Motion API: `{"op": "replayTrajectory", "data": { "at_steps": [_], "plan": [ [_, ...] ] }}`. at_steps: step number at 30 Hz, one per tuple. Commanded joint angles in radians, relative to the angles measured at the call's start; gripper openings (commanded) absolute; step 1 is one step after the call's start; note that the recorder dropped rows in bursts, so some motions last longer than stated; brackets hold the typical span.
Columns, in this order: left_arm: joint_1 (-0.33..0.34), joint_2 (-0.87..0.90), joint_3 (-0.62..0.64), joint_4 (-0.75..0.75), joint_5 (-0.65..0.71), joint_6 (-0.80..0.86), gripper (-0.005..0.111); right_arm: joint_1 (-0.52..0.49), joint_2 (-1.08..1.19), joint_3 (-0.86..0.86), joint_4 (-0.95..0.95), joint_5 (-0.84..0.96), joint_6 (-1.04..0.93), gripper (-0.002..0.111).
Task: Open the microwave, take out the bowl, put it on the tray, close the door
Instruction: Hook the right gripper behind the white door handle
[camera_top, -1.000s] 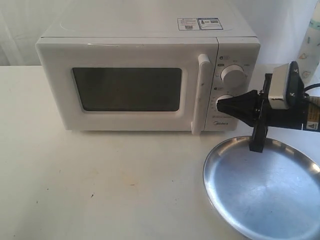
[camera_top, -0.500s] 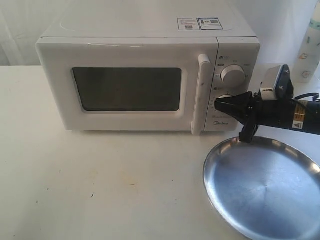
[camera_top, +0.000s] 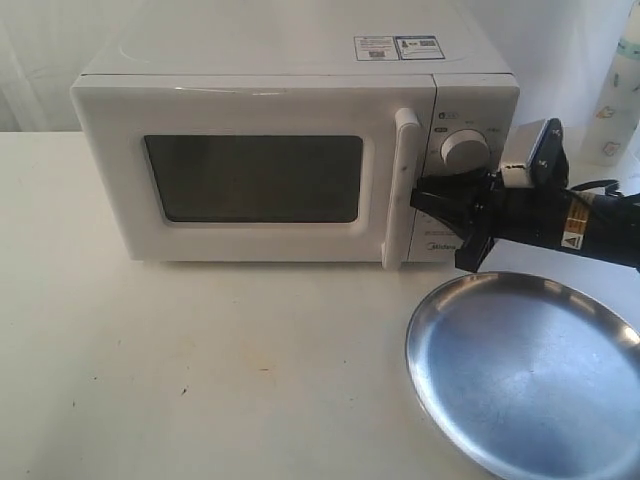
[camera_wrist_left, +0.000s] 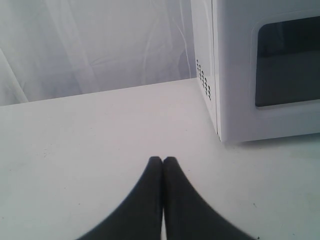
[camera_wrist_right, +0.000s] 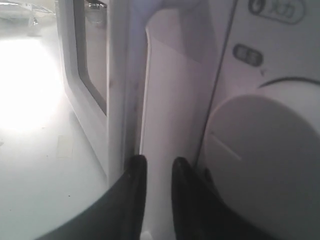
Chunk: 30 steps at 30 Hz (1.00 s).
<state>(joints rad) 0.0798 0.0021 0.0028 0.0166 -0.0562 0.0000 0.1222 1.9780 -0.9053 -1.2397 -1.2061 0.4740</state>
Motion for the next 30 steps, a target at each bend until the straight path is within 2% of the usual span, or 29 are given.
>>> {"op": "replayTrajectory", "data": {
  "at_steps": [1,7,14,16,17,19,20,21,30],
  "plan": [
    [-0.006,-0.002,-0.003,-0.008,-0.004,0.0,0.0,0.006,0.0,-0.002,-0.029,-0.015,-0.001,0.065],
    [-0.006,-0.002,-0.003,-0.008,-0.004,0.0,0.0,0.03,0.001,-0.002,-0.066,-0.015,-0.001,0.066],
    [-0.006,-0.002,-0.003,-0.008,-0.004,0.0,0.0,0.165,0.001,-0.002,0.029,-0.015,-0.076,0.065],
    [-0.006,-0.002,-0.003,-0.008,-0.004,0.0,0.0,0.186,0.001,-0.002,0.061,-0.015,-0.078,0.055],
    [-0.006,-0.002,-0.003,-0.008,-0.004,0.0,0.0,0.197,0.001,-0.002,0.086,-0.015,-0.078,0.047],
    [-0.006,-0.002,-0.003,-0.008,-0.004,0.0,0.0,0.216,0.001,-0.002,0.117,0.048,-0.118,0.023],
    [-0.006,-0.002,-0.003,-0.008,-0.004,0.0,0.0,0.22,0.001,-0.002,0.113,0.055,-0.161,0.007],
    [-0.006,-0.002,-0.003,-0.008,-0.004,0.0,0.0,0.22,0.001,-0.002,0.11,0.053,-0.187,0.0],
    [-0.006,-0.002,-0.003,-0.008,-0.004,0.0,0.0,0.223,-0.002,-0.002,0.076,-0.015,-0.209,0.0]
  ]
}}
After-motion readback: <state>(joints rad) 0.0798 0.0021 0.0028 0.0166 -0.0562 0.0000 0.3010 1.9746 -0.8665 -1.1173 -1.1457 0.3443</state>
